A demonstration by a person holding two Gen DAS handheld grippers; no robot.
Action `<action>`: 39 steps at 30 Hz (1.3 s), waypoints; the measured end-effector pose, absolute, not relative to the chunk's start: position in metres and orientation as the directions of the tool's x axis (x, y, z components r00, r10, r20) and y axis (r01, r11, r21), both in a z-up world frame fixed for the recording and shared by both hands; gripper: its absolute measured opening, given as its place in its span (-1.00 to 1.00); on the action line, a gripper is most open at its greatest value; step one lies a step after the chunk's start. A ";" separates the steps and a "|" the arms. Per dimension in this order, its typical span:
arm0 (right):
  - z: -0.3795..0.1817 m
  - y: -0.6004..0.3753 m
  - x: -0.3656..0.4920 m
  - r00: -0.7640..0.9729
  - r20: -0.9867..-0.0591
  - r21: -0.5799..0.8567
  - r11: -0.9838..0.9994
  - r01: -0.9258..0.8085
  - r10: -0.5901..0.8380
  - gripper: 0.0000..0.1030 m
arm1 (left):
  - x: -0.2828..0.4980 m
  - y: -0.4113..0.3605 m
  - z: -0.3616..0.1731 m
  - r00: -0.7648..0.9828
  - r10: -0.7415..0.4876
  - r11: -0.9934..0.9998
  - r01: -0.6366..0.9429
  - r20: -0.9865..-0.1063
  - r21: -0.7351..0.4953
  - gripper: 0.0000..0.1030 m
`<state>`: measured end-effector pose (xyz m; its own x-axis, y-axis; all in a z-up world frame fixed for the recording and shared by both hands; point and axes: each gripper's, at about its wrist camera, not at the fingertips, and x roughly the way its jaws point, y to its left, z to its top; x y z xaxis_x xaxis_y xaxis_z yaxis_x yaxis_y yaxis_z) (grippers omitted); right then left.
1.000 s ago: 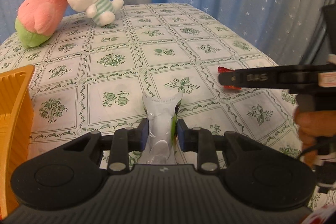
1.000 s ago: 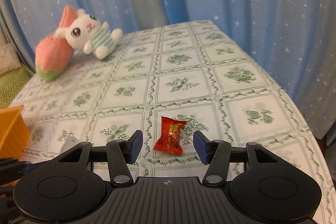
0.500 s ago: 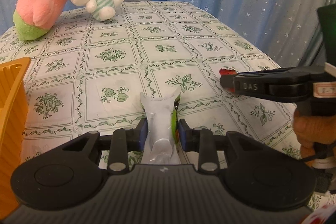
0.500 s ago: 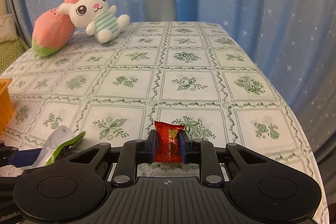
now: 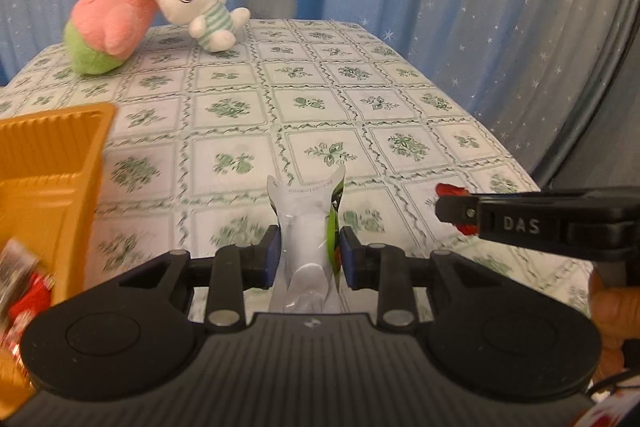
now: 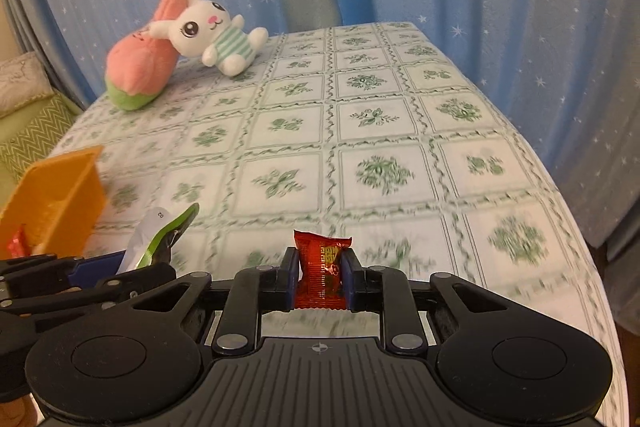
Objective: Organize snacks
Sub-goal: 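Carry the clear packet with the left gripper over the tray while the right gripper carries the red candy there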
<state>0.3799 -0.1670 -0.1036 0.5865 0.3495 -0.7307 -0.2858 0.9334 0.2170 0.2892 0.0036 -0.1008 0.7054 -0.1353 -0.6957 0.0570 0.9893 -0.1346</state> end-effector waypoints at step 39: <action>-0.009 -0.087 0.176 0.550 -0.687 0.238 0.862 -0.449 0.476 -0.56 | 0.082 0.105 -0.008 0.748 0.039 0.974 -0.176 -0.663 -0.140 -0.46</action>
<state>0.1758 -0.0866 -0.0090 0.5498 0.4755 -0.6867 -0.4485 0.8616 0.2376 0.0817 0.1053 -0.0079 0.7476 0.0394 -0.6630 -0.1755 0.9745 -0.1400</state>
